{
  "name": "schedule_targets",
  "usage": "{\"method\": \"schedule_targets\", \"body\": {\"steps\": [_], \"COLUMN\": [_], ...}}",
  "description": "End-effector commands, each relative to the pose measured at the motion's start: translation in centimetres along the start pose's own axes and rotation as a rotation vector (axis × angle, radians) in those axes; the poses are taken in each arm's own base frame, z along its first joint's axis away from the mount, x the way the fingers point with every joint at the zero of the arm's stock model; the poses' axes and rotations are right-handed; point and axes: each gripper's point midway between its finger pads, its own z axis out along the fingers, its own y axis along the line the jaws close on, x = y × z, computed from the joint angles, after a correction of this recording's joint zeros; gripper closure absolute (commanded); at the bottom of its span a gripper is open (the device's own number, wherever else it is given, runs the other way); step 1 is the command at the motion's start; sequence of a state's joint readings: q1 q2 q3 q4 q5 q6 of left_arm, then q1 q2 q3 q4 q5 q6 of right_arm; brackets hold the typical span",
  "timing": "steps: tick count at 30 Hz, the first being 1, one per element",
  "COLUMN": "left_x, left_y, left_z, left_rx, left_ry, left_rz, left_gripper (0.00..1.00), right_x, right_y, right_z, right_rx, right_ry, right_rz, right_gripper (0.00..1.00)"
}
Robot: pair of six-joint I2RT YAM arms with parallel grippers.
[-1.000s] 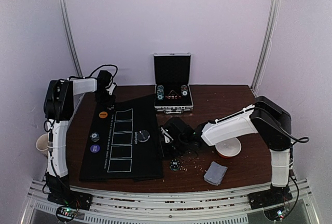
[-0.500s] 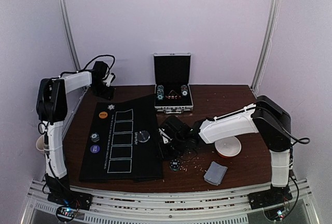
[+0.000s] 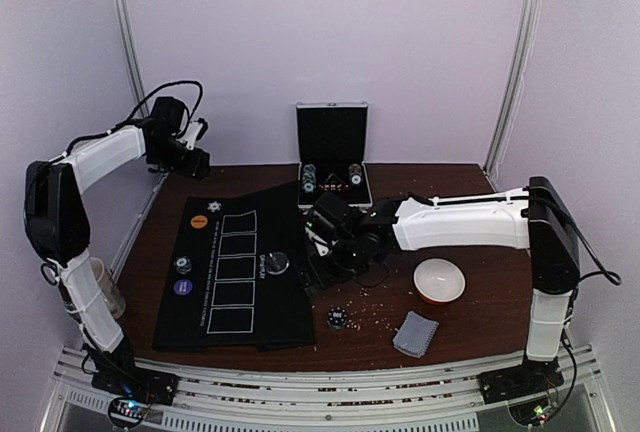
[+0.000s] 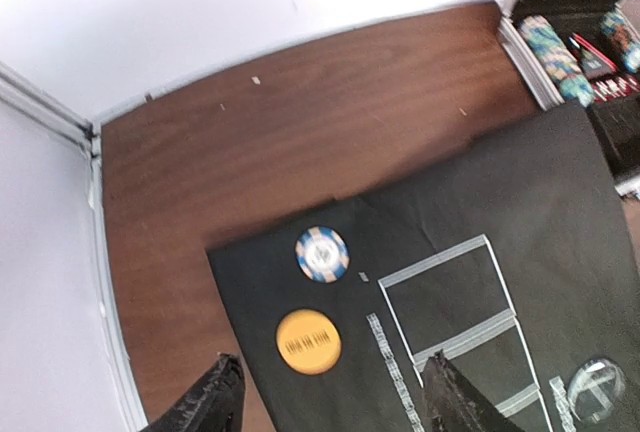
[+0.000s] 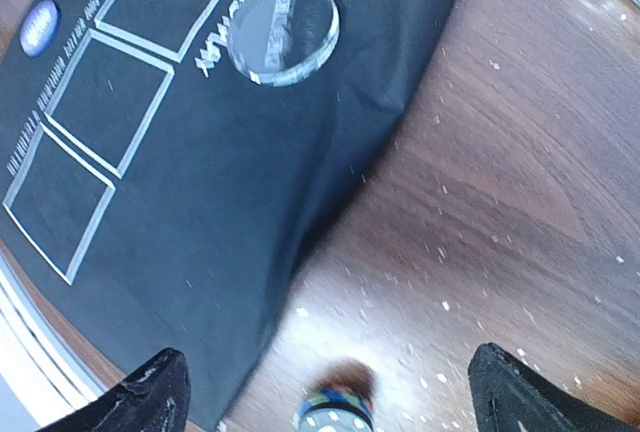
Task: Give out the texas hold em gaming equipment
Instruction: Pick up the pile of poker chips from the center of the board.
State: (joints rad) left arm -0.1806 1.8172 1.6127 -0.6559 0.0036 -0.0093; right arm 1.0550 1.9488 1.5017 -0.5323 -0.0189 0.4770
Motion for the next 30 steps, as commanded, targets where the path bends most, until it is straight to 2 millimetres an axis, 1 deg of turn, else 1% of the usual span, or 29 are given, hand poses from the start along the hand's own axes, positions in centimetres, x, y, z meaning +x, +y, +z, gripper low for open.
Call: {"method": "schedule_targets", "body": {"steps": [1, 5, 10, 13, 15, 19, 22, 30], "left_x": [1.8, 3.4, 4.6, 4.7, 4.7, 4.9, 5.0, 5.1], "left_y": [-2.6, -4.9, -7.0, -7.5, -7.5, -7.6, -7.6, -7.6], "left_z": [-2.3, -3.3, -3.3, -3.3, -3.2, -2.9, -2.8, -2.7], "left_rx": [0.077, 0.109, 0.127, 0.136, 0.133, 0.137, 0.135, 0.132], "left_ry": [0.012, 0.027, 0.056, 0.058, 0.059, 0.067, 0.069, 0.073], "left_rz": [-0.006, 0.037, 0.098, 0.114, 0.114, 0.117, 0.118, 0.119], "left_gripper": [0.35, 0.33, 0.33, 0.32, 0.33, 0.32, 0.32, 0.32], "right_x": [4.3, 5.8, 7.2, 8.2, 8.9, 10.1, 10.8, 12.1], "right_y": [-1.6, -1.2, -1.5, -1.2, -1.5, -2.2, -2.0, -1.8], "right_z": [-0.6, 0.2, 1.3, 1.9, 2.4, 3.5, 3.9, 4.2], "right_rx": [0.147, 0.154, 0.173, 0.162, 0.181, 0.214, 0.212, 0.208], "right_ry": [0.156, 0.233, 0.319, 0.360, 0.384, 0.429, 0.456, 0.506], "right_rz": [-0.169, -0.218, -0.257, -0.270, -0.282, -0.295, -0.310, -0.318], "right_gripper": [0.00, 0.00, 0.00, 0.00, 0.02, 0.17, 0.28, 0.60]}}
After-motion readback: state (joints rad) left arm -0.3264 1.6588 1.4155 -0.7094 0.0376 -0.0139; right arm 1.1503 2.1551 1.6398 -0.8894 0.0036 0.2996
